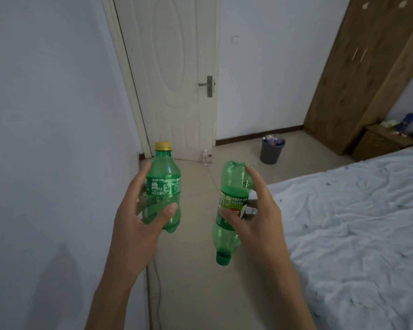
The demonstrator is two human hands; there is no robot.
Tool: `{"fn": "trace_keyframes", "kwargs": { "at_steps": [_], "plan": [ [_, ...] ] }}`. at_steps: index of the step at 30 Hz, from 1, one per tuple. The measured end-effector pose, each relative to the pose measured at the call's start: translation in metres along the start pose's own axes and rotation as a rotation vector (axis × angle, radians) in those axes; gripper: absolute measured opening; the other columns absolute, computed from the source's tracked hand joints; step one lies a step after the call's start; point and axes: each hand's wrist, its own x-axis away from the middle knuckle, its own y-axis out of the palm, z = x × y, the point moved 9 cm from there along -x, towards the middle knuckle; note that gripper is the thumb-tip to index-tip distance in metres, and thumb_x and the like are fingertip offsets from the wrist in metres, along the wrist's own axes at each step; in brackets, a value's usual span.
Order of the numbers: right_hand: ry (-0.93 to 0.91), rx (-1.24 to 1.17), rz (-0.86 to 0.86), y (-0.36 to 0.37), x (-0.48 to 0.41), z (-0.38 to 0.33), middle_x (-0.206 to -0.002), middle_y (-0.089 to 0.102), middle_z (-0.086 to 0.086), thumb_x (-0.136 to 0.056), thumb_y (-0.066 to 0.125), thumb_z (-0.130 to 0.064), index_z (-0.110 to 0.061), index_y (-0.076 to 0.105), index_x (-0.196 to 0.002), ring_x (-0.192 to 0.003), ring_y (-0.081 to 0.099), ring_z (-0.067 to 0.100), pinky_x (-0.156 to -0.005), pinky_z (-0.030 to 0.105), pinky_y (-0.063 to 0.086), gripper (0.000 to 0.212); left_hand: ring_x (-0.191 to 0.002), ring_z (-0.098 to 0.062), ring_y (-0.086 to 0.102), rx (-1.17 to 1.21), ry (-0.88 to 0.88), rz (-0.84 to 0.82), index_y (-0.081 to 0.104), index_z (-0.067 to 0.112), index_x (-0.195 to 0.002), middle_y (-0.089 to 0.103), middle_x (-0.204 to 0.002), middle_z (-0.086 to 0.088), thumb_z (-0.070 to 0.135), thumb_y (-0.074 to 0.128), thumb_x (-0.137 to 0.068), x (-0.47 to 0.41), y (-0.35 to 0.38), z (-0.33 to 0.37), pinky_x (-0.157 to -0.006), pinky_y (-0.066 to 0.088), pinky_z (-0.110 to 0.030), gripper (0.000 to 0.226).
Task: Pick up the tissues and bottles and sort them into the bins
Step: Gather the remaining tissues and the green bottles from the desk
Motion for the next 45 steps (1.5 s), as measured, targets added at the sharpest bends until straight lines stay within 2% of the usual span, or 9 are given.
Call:
{"fn": "trace_keyframes", "kwargs": {
  "at_steps": [8,11,19,23,26,30,35,40,45],
  "plan": [
    [0.018,0.008,-0.015,0.099,-0.13,0.039,-0.137,0.061,-0.015,-0.08,0.089,-0.015,-0.049,0.035,-0.155,-0.103,0.07,0.009,-0.081,0.04,0.064,0.098,-0.121,-0.004,0.064,-0.012,-0.046,0.015,0.042,0.056,-0.151,0.059,-0.137,0.028,0.012,0.08,-0.09,-0.131,-0.018,-0.073,-0.091,0.062,-0.033,0.084],
    [-0.01,-0.04,-0.038,0.152,-0.199,0.051,-0.135,0.061,-0.014,-0.081,0.087,-0.013,-0.051,0.034,-0.155,-0.104,0.069,0.012,-0.08,0.043,0.063,0.098,-0.121,-0.004,0.064,-0.018,-0.042,0.039,0.042,0.06,-0.149,0.057,-0.143,0.022,0.013,0.08,-0.09,-0.2,-0.029,-0.096,-0.088,0.064,-0.037,0.085],
    [-0.045,-0.07,0.05,0.229,-0.381,0.066,-0.144,0.055,-0.013,-0.082,0.085,-0.019,-0.052,0.029,-0.156,-0.118,0.065,0.011,-0.091,0.042,0.062,0.099,-0.118,-0.004,0.063,-0.058,0.044,0.03,0.043,0.057,-0.15,0.056,-0.145,0.017,0.01,0.079,-0.089,-0.412,-0.021,-0.112,-0.078,0.061,-0.017,0.086],
    [0.014,-0.019,0.093,0.239,-0.434,0.096,-0.148,0.053,-0.013,-0.082,0.084,-0.019,-0.054,0.029,-0.156,-0.118,0.066,0.013,-0.087,0.042,0.063,0.099,-0.116,0.004,0.063,-0.026,0.065,-0.024,0.043,0.057,-0.15,0.057,-0.14,0.025,0.009,0.08,-0.089,-0.479,0.009,-0.131,-0.08,0.06,-0.018,0.086],
    [0.048,0.026,0.139,0.235,-0.467,0.123,-0.143,0.053,-0.016,-0.083,0.084,-0.017,-0.053,0.029,-0.156,-0.115,0.066,0.01,-0.085,0.04,0.063,0.099,-0.114,0.009,0.062,0.013,0.043,-0.078,0.044,0.053,-0.151,0.056,-0.145,0.016,0.009,0.08,-0.088,-0.528,0.038,-0.153,-0.076,0.059,-0.014,0.085],
    [0.114,0.1,0.247,0.217,-0.52,0.164,-0.137,0.055,-0.016,-0.083,0.085,-0.019,-0.056,0.03,-0.155,-0.114,0.065,0.008,-0.086,0.041,0.062,0.098,-0.12,0.0,0.063,0.048,0.047,-0.187,0.044,0.053,-0.152,0.055,-0.149,0.014,0.01,0.079,-0.089,-0.599,0.085,-0.182,-0.082,0.061,-0.021,0.084],
    [0.164,0.182,0.364,0.206,-0.602,0.209,-0.132,0.052,-0.021,-0.082,0.087,-0.023,-0.057,0.028,-0.155,-0.11,0.065,0.007,-0.085,0.042,0.062,0.1,-0.115,0.004,0.064,0.077,0.086,-0.289,0.042,0.054,-0.152,0.056,-0.146,0.016,0.012,0.08,-0.089,-0.71,0.151,-0.208,-0.082,0.063,-0.025,0.085],
    [0.189,0.273,0.52,0.182,-0.697,0.228,-0.133,0.057,-0.015,-0.081,0.088,-0.022,-0.056,0.029,-0.155,-0.107,0.067,0.011,-0.086,0.044,0.062,0.101,-0.121,-0.01,0.064,0.112,0.121,-0.447,0.042,0.056,-0.152,0.055,-0.146,0.011,0.011,0.081,-0.089,-0.825,0.226,-0.216,-0.087,0.064,-0.04,0.086],
    [0.218,0.34,0.654,0.162,-0.758,0.25,-0.137,0.058,-0.012,-0.08,0.089,-0.024,-0.056,0.028,-0.155,-0.107,0.067,0.009,-0.086,0.043,0.063,0.102,-0.12,-0.001,0.062,0.163,0.165,-0.58,0.041,0.056,-0.152,0.054,-0.144,0.018,0.011,0.081,-0.09,-0.913,0.297,-0.219,-0.094,0.062,-0.039,0.087]
  ]
}}
